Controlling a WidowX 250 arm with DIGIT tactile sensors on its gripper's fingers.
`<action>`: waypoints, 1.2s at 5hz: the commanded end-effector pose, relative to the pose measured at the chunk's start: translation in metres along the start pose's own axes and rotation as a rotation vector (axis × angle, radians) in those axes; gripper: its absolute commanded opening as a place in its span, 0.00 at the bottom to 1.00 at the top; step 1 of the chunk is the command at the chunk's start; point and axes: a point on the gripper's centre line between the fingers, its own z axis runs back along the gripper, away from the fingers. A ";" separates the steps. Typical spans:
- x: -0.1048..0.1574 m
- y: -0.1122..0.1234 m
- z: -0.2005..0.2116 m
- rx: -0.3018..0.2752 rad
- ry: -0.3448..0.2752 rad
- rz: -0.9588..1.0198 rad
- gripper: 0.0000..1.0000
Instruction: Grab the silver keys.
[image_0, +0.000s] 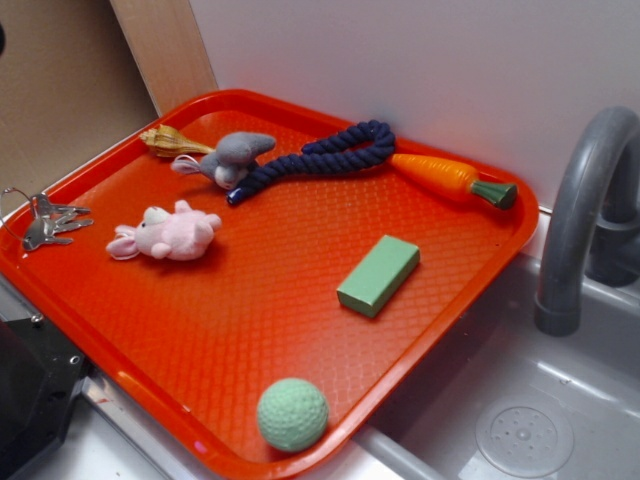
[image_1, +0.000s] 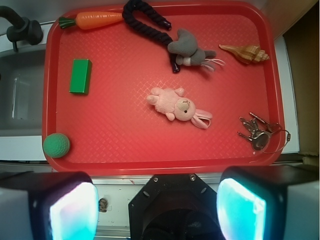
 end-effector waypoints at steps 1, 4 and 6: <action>0.000 0.000 0.000 0.000 0.000 0.000 1.00; 0.042 0.036 -0.030 0.031 0.011 0.175 1.00; 0.069 0.065 -0.046 0.063 0.020 0.521 1.00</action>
